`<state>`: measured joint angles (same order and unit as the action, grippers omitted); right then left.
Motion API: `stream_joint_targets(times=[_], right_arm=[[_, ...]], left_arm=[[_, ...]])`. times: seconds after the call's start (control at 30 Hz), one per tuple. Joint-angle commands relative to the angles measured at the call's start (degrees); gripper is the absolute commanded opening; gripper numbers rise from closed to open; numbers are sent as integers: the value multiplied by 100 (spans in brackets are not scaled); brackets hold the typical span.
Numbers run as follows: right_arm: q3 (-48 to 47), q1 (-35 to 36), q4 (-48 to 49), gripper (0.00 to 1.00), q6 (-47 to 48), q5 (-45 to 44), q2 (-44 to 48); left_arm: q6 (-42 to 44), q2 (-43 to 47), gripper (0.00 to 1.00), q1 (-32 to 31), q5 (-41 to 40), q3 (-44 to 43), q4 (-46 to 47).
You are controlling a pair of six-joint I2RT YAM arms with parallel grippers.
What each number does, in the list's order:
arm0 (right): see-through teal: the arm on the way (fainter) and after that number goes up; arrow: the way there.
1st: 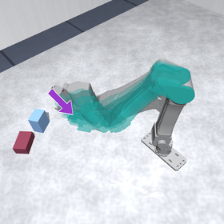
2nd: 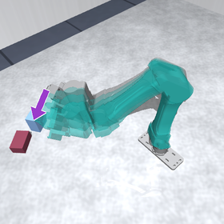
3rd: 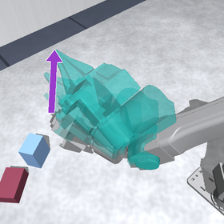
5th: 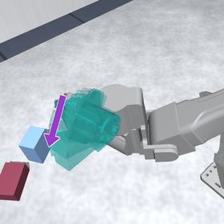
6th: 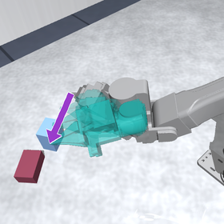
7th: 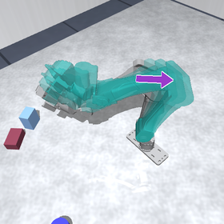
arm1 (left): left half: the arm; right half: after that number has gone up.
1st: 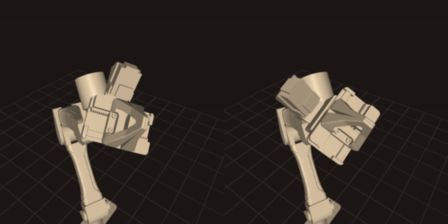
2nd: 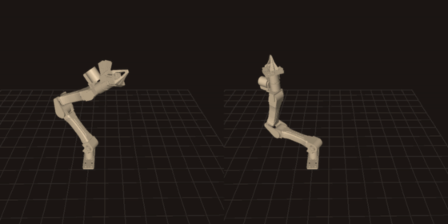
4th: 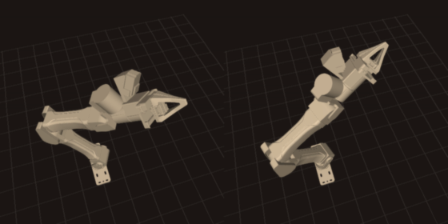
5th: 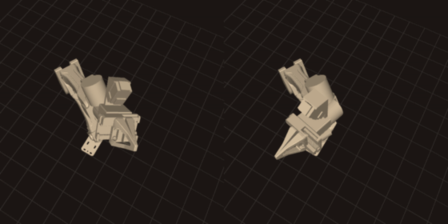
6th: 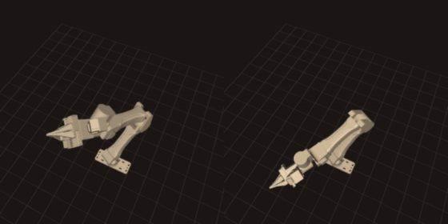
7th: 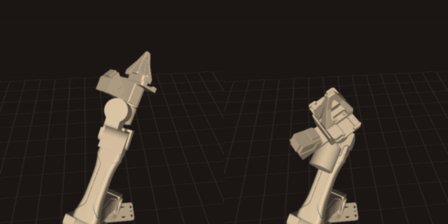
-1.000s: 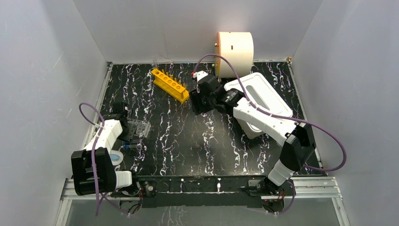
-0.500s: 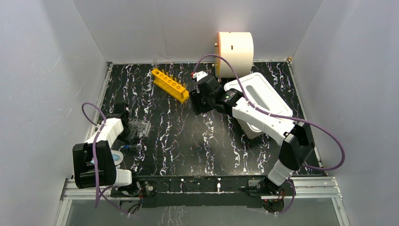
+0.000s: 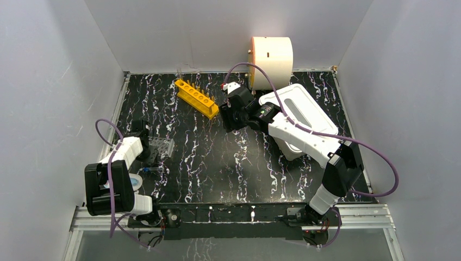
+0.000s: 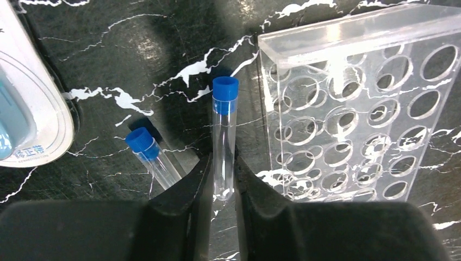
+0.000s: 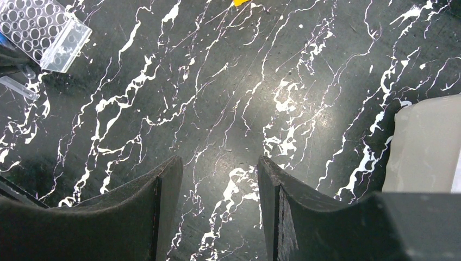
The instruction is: Organize the chemistry lab equipment
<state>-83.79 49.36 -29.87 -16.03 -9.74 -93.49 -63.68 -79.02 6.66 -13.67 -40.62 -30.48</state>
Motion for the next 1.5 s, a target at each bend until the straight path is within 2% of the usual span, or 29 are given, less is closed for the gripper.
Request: stream_joint_targets(times=[0.0,0.1,0.33,0.53,0.67,0.87,1.03,1.17,1.33,1.47], right_arm=[[-78,-2,122,61,93,-121,56],[-80,2,130,61,81,-68,64],[-136,3,201,62,112,125,42],[-126,3,324,62,-27,535,18],[-188,-2,480,63,-128,1120,-51],[-233,3,1044,65,-412,2470,-204],[-492,-5,1267,67,-824,2744,-375],[-889,-132,1183,69,-1234,2711,-565],[-1179,-702,1386,69,-2107,3527,-735],[-1354,-844,1536,69,-2485,3852,-810]], left_arm=[[37,36,12,35,48,111,126],[135,145,8,35,85,-20,64],[673,667,6,32,725,-477,-72],[778,1370,7,20,888,-945,-923],[874,2014,8,24,1006,-1232,-1273],[1629,2144,10,21,2676,-1566,-720],[2004,2152,11,-156,4242,-1436,382],[2215,1970,11,-571,4976,-1463,888],[2646,1720,12,-1000,5712,-1560,1139],[2862,1648,12,-1117,6100,-1589,1322]])
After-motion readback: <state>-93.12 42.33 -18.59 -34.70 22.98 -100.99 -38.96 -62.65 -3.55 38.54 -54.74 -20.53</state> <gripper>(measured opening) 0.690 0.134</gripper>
